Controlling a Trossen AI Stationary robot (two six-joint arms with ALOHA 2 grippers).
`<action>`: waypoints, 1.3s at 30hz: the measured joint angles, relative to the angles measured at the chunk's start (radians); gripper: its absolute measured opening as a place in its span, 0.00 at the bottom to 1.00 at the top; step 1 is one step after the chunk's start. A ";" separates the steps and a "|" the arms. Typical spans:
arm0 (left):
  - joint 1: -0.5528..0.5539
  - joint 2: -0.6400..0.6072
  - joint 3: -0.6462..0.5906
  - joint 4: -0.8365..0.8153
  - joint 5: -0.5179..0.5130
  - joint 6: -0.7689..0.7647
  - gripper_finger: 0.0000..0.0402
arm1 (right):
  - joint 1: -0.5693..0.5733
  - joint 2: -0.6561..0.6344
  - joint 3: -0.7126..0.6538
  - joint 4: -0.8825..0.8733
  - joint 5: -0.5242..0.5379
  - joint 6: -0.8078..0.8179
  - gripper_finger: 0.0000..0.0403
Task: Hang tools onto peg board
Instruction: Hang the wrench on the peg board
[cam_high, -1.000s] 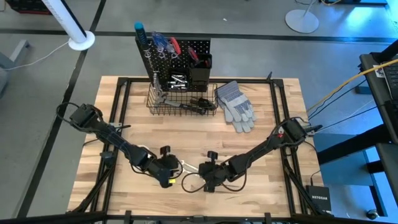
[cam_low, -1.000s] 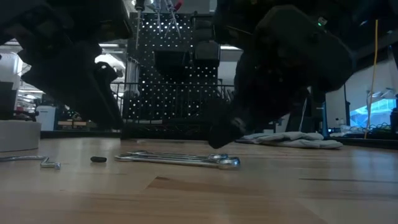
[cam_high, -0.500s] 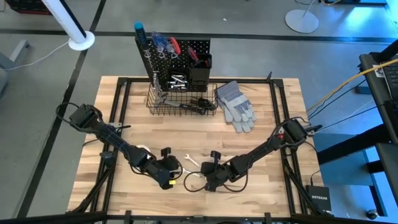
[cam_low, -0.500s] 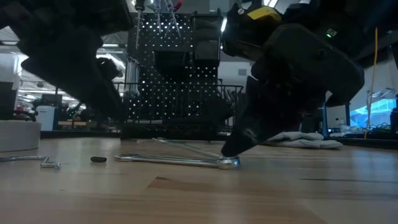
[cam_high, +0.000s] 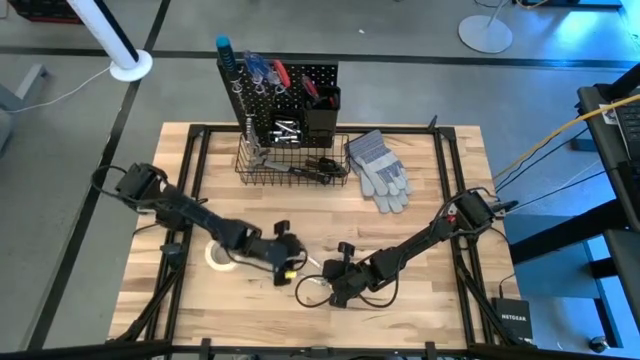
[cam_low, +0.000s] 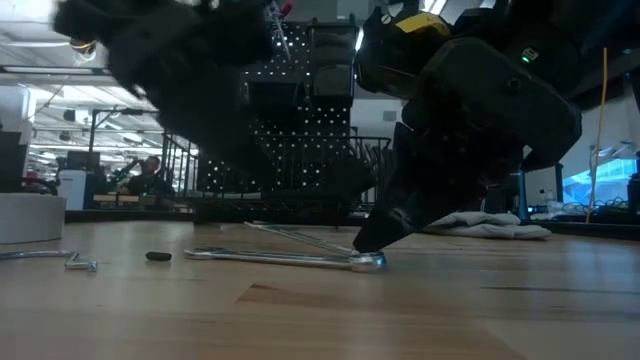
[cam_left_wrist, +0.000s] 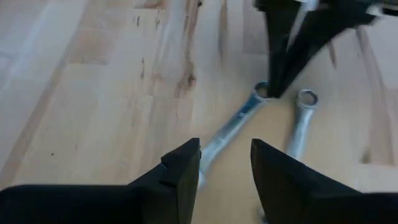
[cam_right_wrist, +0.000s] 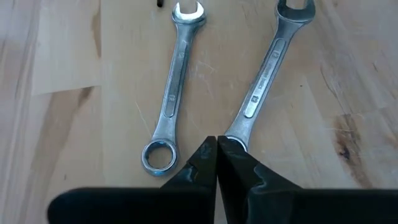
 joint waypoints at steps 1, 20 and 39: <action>0.022 0.000 0.000 -0.001 0.031 0.007 0.35 | 0.000 0.000 0.000 0.000 0.000 0.000 0.03; 0.124 0.141 0.020 0.071 0.185 0.213 0.43 | 0.001 0.002 -0.002 0.002 -0.008 0.003 0.04; 0.136 0.180 0.038 0.061 0.320 0.241 0.22 | 0.001 0.001 -0.004 -0.010 -0.003 0.003 0.04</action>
